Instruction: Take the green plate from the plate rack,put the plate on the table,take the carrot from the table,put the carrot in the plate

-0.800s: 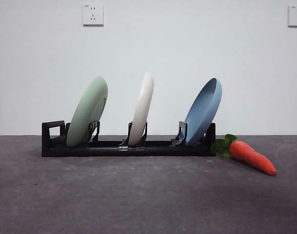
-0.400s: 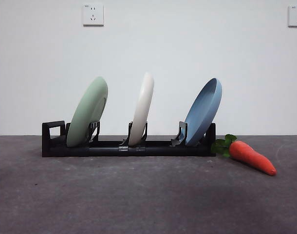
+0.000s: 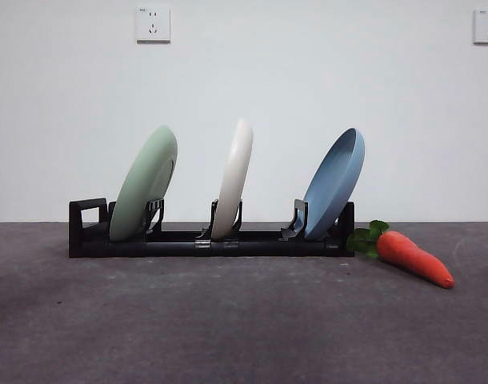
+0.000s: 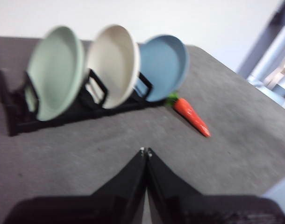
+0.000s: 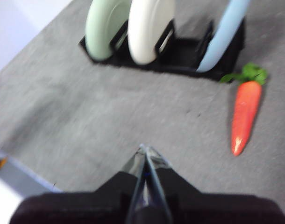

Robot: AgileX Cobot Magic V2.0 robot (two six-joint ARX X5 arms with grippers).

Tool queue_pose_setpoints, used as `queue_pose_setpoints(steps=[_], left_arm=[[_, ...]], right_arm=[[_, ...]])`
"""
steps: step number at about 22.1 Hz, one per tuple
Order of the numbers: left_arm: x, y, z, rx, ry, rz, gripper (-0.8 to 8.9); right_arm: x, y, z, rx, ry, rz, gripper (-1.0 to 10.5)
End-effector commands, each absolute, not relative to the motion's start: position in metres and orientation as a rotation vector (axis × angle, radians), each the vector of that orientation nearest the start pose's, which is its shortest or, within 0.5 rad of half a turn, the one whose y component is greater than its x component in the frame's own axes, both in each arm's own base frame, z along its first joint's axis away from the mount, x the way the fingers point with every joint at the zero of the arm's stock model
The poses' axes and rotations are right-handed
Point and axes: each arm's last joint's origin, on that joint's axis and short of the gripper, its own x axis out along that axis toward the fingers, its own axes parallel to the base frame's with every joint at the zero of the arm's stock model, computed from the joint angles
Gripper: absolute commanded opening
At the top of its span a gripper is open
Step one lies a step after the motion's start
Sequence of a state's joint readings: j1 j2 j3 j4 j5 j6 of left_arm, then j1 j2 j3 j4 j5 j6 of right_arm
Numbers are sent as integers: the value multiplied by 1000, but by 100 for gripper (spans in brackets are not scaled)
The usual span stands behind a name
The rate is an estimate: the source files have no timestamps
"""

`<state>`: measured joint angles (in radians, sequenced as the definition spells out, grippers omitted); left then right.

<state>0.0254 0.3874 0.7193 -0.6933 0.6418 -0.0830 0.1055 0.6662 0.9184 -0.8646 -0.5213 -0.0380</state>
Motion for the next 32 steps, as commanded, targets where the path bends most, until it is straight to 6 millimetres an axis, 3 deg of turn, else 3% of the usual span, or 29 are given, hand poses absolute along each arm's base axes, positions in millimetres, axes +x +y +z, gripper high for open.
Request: queue_pose_setpoints(steps=[1,7,8,10,11,12,16,21,26,32], left_arm=[[73,-16,312,-152,382,-638,-8],[75,-16,315,-146,402,-647,2],[75,-16,315,-152,404,-645,52],[75,-16,315,-157,405,-642,418],[75,-16,316,-156,405,-642,548],[75,-16,316,-156,405,-642,551],[79,-16,316,-156,406,-641,551],[103,-16,317,-162,415,-643,548],[152,-21,320,-172,360,-665,548],[234,-46,322,-126,434,-641,547]], right_arm=[[110,27,336,40,625,668,-11],[115,27,332,44,674,668,11],[115,27,332,44,673,668,72],[115,27,332,43,674,666,377],[115,27,332,43,674,665,529],[115,27,332,43,674,665,597],[115,27,332,43,674,665,598],[115,27,332,43,675,665,598],[115,27,332,44,678,664,597],[122,28,329,50,706,663,597]])
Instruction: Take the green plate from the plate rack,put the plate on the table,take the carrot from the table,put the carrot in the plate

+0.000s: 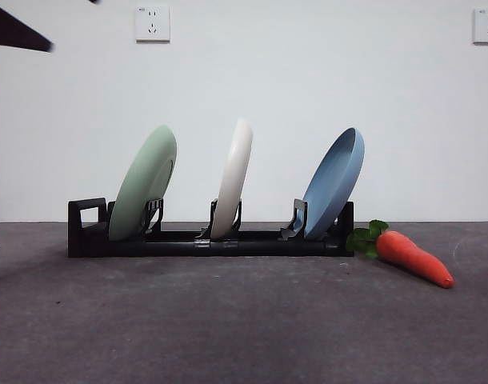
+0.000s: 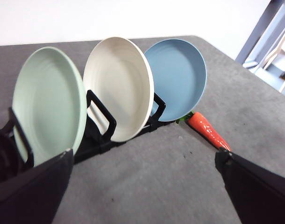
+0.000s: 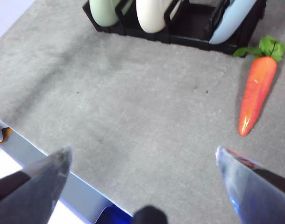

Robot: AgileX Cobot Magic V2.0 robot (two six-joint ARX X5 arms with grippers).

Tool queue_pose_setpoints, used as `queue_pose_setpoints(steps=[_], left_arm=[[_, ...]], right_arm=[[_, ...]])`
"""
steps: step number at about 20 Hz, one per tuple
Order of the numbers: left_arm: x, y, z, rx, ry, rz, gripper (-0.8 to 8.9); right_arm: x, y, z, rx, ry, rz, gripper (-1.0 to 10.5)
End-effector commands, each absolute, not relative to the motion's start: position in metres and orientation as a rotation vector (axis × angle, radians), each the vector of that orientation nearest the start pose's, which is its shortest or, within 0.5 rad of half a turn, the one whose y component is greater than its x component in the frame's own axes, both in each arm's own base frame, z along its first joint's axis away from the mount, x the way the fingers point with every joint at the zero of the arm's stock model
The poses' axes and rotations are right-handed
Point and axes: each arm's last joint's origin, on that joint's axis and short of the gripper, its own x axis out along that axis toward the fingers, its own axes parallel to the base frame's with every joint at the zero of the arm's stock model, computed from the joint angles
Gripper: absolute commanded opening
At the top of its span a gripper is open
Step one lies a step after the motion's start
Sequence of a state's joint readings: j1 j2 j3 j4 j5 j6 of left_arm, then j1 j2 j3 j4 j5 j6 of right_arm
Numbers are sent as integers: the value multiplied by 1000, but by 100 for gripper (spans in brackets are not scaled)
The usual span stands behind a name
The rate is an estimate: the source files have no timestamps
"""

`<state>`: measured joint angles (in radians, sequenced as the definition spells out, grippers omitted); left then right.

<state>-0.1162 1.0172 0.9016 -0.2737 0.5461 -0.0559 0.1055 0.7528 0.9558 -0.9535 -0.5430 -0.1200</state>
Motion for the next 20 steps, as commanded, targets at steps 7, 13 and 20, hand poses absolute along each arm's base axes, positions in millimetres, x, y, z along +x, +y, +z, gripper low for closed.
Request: queue_pose_setpoints(steps=[7,13,20], left_arm=[[334,-82,310,-7,525,-581,543],[379,-96,275,9,620,-533,530],[383,-100,262,9,662,-538,83]], right_arm=[[128,29,326,57,734,662,596],[128,29,326,56,734,661,596],[128,29,326,56,733,660,595]])
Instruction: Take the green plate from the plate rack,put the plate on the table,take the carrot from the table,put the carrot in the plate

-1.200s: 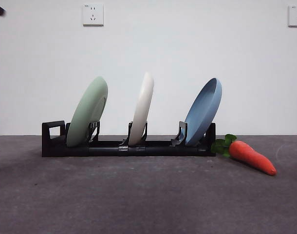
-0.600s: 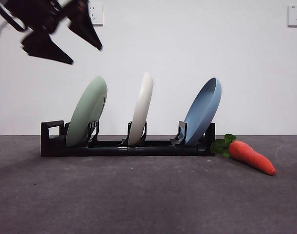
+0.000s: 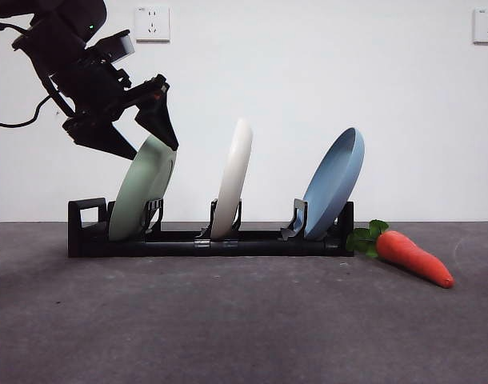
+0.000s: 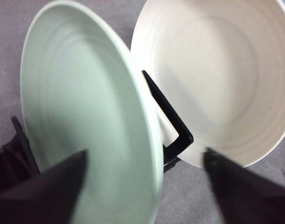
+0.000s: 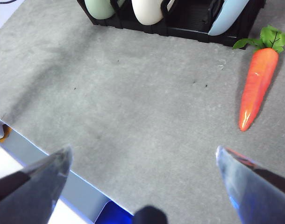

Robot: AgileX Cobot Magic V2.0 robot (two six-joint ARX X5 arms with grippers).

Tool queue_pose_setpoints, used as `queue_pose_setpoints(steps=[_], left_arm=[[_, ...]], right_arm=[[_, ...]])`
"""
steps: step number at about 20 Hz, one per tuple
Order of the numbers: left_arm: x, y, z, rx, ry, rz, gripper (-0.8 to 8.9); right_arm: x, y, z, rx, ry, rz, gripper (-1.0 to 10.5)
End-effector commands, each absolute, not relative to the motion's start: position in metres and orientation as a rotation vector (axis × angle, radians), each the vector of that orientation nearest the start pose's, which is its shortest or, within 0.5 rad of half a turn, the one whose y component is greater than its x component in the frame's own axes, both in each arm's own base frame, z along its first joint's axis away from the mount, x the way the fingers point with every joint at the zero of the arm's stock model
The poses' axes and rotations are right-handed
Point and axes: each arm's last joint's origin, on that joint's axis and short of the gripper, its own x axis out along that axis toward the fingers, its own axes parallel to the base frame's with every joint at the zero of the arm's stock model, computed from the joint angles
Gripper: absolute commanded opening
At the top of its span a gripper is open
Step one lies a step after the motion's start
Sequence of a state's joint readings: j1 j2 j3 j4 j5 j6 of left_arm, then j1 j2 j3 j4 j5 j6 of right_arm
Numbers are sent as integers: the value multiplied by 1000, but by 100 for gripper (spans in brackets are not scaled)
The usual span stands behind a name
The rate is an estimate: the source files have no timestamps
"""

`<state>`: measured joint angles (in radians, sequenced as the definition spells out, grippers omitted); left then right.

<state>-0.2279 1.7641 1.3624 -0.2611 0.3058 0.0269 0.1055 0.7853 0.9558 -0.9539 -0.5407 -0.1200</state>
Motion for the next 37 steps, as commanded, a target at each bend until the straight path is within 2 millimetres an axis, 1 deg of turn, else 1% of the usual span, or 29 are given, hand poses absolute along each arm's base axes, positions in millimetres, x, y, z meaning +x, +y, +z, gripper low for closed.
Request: queue_pose_setpoints(steps=[1,2,6,8,10,14,18,20,22,25,26,28,29,30,31,34,37], left_arm=[[383,-100,261,7,669,-541,44],[382,-100,261,7,675,-542,17],[382,-101,261,-5,677,-545,16],[382,-100,262,-6,675,-545,-8],[381,-100,264,-6,668,-545,-8],[374,-99,281,-3,619,-548,-8],[359,-95,308,-2,553,-556,-8],[346,-94,325,-8,518,-592,-8],[328,-92,344,-5,486,-610,-8],[288,-94,374,60,450,-657,-8],[275,-95,381,93,447,-677,-8],[244,-101,390,219,460,-685,-8],[226,-108,391,334,489,-670,-8],[216,-114,390,403,514,-660,-7],[204,-125,387,478,547,-660,-7],[180,-154,379,634,593,-684,-6],[157,-192,364,806,608,-700,-6]], right_arm=[[128,29,326,56,733,660,595],[128,29,326,56,734,660,595],[128,29,326,55,733,660,595],[128,29,326,56,734,660,595],[128,29,326,55,733,660,595],[128,29,326,52,732,661,595],[128,29,326,49,731,662,595],[128,29,326,49,731,662,595],[128,29,326,49,731,662,595],[128,29,326,50,731,662,595],[128,29,326,50,731,663,595],[128,29,326,50,731,663,595],[128,29,326,50,731,663,595],[128,29,326,50,731,663,595],[128,29,326,50,731,663,595],[128,29,326,50,731,664,595],[128,29,326,50,731,664,595]])
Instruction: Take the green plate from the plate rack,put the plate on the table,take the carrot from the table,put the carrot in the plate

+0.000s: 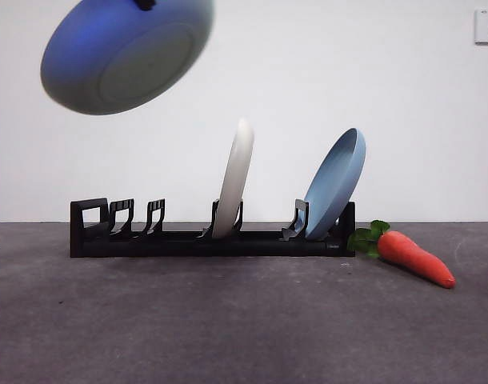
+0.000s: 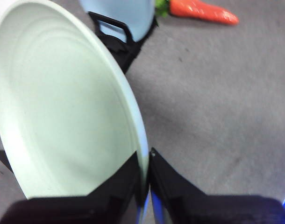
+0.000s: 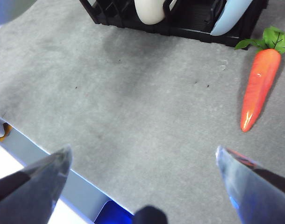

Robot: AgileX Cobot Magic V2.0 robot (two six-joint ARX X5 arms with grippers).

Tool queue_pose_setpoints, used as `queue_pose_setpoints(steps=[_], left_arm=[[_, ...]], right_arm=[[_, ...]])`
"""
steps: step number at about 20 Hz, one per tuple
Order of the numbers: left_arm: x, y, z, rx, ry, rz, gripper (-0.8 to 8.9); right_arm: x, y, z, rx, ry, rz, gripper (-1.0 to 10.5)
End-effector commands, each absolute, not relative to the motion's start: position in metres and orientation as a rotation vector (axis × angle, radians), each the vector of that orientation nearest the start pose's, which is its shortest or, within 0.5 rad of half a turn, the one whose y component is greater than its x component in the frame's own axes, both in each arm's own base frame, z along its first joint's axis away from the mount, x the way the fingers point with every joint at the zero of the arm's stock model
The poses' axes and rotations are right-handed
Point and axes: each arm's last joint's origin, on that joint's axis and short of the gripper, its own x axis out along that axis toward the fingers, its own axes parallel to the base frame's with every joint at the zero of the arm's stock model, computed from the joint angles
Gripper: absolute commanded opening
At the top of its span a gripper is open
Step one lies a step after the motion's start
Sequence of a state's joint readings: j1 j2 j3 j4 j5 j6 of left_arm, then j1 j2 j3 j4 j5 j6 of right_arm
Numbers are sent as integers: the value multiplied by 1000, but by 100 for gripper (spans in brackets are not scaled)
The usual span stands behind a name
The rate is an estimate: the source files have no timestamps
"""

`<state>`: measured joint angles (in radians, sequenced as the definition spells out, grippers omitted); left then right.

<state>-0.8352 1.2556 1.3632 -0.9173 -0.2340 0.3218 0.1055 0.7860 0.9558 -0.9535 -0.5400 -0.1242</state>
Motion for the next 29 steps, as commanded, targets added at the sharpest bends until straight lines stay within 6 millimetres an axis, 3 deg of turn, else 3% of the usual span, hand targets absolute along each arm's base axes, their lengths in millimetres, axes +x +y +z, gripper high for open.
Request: queue_pose_setpoints(steps=[1,6,11,15,20,23,27,29], left_arm=[[152,-204,357,858,619,-706,-6],[154,-255,311,987,718,-769,-6],[164,-281,263,1020,783,-769,-6],[161,-272,218,1068,803,-719,-6],[154,-260,179,1091,788,-725,-7],[151,-254,164,1090,783,-726,-7],[150,-253,159,1081,794,-763,1],[148,-253,157,1080,819,-804,95]], right_arm=[[128,29,326,51,731,663,595],[128,29,326,54,731,664,595],[128,29,326,54,731,665,595],[128,29,326,53,731,665,595],[128,29,327,52,727,665,595],[128,29,327,52,727,665,595],[131,29,325,56,740,665,595],[133,29,324,58,749,664,595]])
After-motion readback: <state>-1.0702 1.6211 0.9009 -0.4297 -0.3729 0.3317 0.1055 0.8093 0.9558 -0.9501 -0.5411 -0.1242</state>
